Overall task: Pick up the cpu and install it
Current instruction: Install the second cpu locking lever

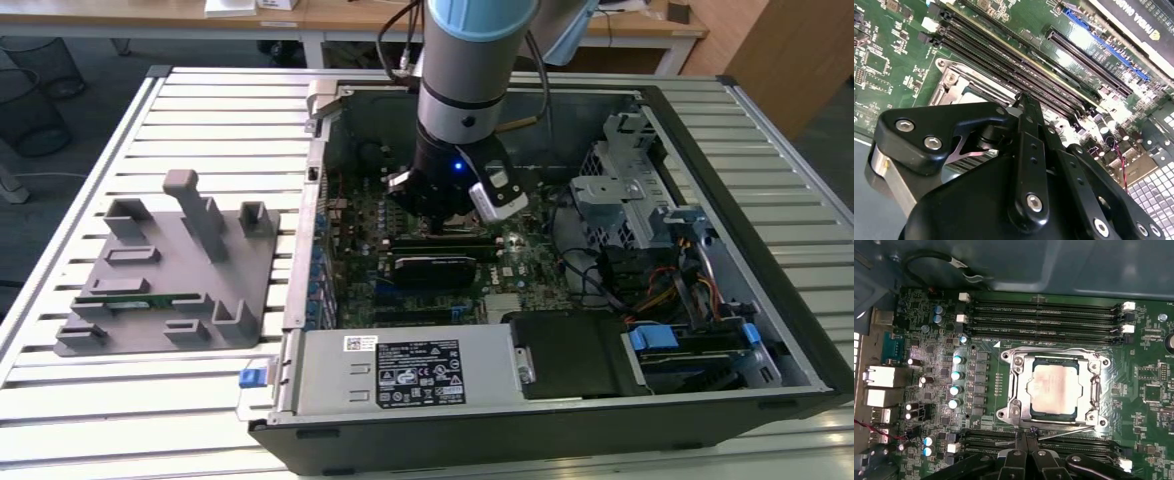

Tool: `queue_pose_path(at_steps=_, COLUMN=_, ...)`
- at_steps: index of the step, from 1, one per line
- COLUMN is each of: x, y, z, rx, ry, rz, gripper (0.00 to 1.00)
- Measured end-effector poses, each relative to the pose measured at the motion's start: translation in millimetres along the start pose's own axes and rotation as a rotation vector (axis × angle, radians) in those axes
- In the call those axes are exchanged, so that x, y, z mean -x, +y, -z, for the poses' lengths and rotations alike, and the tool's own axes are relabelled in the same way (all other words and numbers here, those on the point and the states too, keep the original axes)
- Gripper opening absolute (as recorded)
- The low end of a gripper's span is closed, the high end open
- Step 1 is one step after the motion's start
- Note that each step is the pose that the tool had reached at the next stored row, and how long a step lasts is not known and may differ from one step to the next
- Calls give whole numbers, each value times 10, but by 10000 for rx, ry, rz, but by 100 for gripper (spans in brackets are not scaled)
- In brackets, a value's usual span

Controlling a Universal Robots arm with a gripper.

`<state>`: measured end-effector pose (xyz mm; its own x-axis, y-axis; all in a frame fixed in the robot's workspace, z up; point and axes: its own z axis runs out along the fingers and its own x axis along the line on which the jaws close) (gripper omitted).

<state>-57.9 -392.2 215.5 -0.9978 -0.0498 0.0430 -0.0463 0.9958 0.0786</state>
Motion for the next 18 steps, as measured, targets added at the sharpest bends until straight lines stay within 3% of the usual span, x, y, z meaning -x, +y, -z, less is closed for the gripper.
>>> queue_pose_path(at_steps=4, x=-12, y=-3, z=-39, rx=33, ry=-1, rz=2, gripper=11)
queue_pose_path(at_steps=9, x=-27, y=-4, z=-72, rx=201, ry=-10, rz=10, gripper=11)
queue_pose_path(at_steps=18, x=-39, y=-52, z=-71, rx=254, ry=-12, rz=12, gripper=11)
